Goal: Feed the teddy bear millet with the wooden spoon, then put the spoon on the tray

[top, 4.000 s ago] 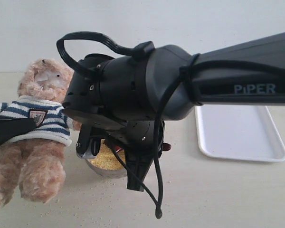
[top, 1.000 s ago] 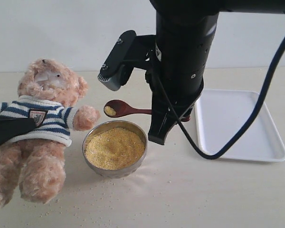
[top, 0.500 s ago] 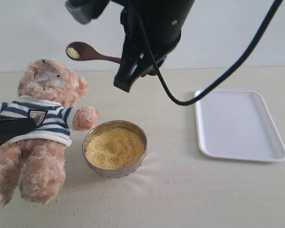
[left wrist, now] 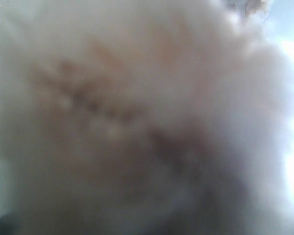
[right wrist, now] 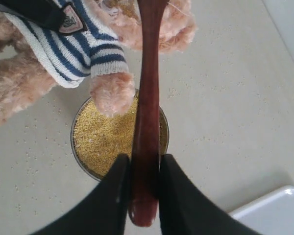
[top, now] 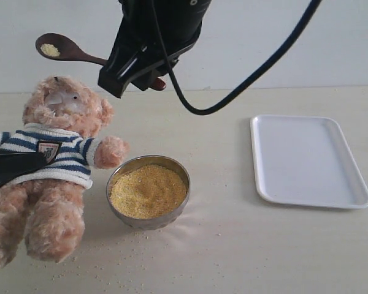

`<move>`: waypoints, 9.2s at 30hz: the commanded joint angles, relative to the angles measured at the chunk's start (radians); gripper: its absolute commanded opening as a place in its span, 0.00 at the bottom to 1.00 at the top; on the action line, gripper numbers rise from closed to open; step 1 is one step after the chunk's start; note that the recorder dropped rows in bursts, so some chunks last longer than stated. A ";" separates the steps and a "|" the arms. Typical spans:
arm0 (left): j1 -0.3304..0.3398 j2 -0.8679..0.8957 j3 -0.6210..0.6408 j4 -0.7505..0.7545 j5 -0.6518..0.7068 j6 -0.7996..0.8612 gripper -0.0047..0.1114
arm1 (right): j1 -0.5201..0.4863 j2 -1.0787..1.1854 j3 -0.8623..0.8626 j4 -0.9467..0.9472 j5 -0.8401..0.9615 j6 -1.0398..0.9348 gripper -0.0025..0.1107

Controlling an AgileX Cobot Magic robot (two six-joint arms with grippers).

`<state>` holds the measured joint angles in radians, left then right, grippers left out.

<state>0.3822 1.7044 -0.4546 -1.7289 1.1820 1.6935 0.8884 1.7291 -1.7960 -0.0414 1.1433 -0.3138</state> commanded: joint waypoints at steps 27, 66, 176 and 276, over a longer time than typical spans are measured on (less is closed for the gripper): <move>-0.008 -0.003 0.003 -0.016 0.039 0.006 0.08 | 0.144 0.142 -0.007 -0.393 0.019 0.134 0.02; -0.008 -0.003 0.003 -0.016 0.039 0.006 0.08 | 0.267 0.158 0.095 -0.822 -0.041 0.138 0.02; -0.052 0.226 -0.177 -0.016 -0.110 0.103 0.08 | -0.400 -0.165 0.631 0.063 -0.479 0.072 0.02; -0.183 -0.907 -0.765 0.118 -0.653 -0.171 0.08 | -0.400 -0.165 0.633 0.145 -0.426 0.070 0.02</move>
<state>0.2569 0.8659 -1.2608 -1.6902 0.5437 1.5195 0.4961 1.5736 -1.1642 0.1023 0.7232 -0.2359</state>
